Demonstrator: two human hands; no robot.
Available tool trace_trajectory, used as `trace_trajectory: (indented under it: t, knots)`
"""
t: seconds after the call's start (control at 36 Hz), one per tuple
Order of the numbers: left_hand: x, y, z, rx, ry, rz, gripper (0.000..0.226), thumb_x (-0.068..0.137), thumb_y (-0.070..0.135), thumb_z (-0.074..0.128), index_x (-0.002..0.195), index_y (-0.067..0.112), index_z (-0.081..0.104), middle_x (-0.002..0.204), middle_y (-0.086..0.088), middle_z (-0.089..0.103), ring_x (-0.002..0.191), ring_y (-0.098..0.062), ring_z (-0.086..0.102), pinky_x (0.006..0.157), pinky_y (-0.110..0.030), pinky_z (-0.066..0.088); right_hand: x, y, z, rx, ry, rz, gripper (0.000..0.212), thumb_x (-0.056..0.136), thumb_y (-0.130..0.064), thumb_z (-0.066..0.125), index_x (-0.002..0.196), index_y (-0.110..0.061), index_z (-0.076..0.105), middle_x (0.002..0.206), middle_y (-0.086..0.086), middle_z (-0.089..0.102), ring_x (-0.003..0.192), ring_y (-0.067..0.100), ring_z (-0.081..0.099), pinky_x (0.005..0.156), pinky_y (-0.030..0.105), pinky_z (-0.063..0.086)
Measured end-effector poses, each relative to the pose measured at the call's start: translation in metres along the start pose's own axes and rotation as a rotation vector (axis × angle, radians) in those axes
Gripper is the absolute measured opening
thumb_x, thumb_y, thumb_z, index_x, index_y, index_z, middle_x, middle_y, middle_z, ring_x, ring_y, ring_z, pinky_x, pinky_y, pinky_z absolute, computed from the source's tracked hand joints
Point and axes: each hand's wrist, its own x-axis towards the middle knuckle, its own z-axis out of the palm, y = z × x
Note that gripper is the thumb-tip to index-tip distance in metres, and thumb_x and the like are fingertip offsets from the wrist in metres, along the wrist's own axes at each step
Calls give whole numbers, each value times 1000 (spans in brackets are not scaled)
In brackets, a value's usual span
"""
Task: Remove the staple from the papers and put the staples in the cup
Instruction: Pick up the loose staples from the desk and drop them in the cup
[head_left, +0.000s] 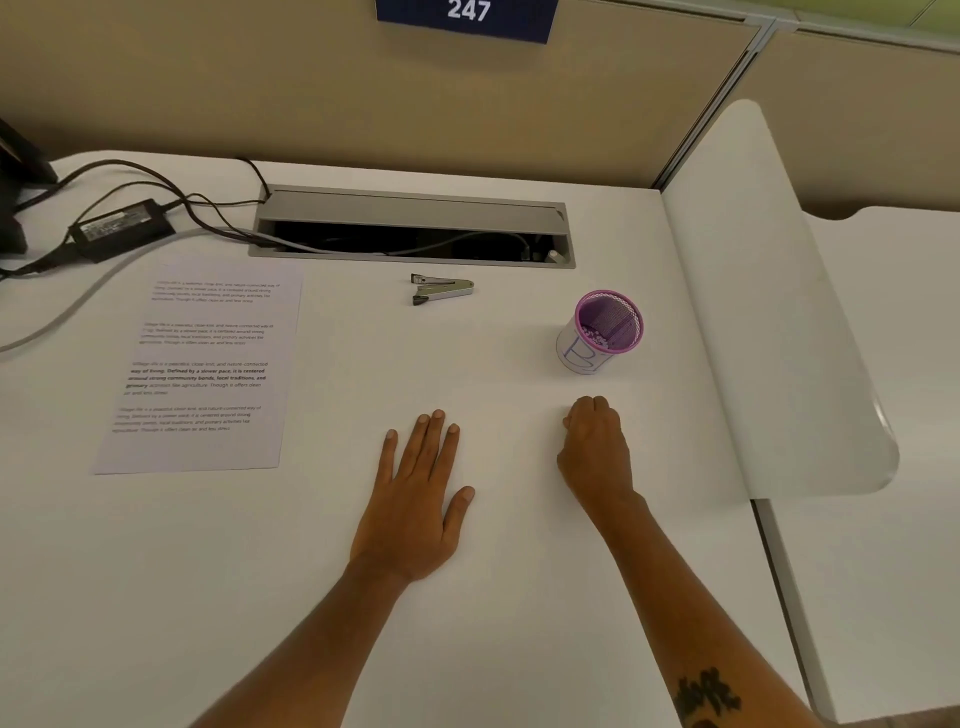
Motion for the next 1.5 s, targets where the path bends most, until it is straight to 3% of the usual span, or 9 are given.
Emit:
trace_trajectory:
  t: [0.22,0.33,0.5,0.61,0.75,0.86,1.25,1.42,1.5]
  knots:
    - [-1,0,-1,1,2,4,75,111,54,24,172,15,4,182,-6,-5,168,-23,-8,135,-58,9,9,4,-27,134,-16,-12,29,82,18,48,86,-11,47,87,9,50,79,24,45,67,35,37]
    - [-1,0,0,0,2,5,75,111,54,23,172,15,3,182,-6,-6,168,-23,-9,136,-57,7,25,-5,-70,224,60,-23,33,73,23,41,76,-10,43,77,6,47,72,24,40,56,32,28]
    - [-1,-1,0,14,-3,7,75,111,54,21,172,16,0,181,-6,-8,168,-22,-11,136,-57,6,62,-11,-116,291,132,18,12,95,6,47,94,-2,56,96,11,59,85,28,52,68,31,36]
    - [-1,-1,1,-11,14,11,75,111,53,25,172,16,3,182,-6,-5,168,-23,-8,136,-57,7,85,-9,-121,273,157,30,3,99,-3,55,100,-4,58,97,8,59,89,24,57,66,29,44]
    - [-1,-1,1,-18,18,12,74,111,52,27,172,16,3,182,-6,-5,168,-21,-9,136,-57,7,100,-5,-117,284,188,71,6,101,-8,57,99,-6,62,94,5,60,88,21,58,72,35,53]
    - [0,-2,1,-18,17,9,74,112,53,27,172,16,2,181,-5,-6,168,-21,-10,136,-56,6,101,-3,-116,292,211,57,12,99,-8,62,89,-13,65,88,3,64,82,21,59,65,21,46]
    - [0,-2,2,-10,15,11,74,111,54,23,172,16,4,182,-6,-4,168,-22,-7,136,-57,8,99,-1,-121,333,249,37,9,91,1,70,92,-7,73,92,8,74,86,26,70,81,41,64]
    - [0,-2,3,-13,29,15,74,111,54,24,172,15,6,182,-7,-3,168,-22,-6,136,-58,9,91,-4,-119,324,281,0,13,89,2,67,87,-11,71,85,2,71,82,23,69,75,36,63]
    - [-1,-2,4,-22,36,24,74,111,54,25,172,15,6,182,-7,-2,168,-22,-6,136,-58,10,81,-6,-114,348,294,-44,4,93,-7,68,92,-11,71,91,5,72,85,22,67,70,19,54]
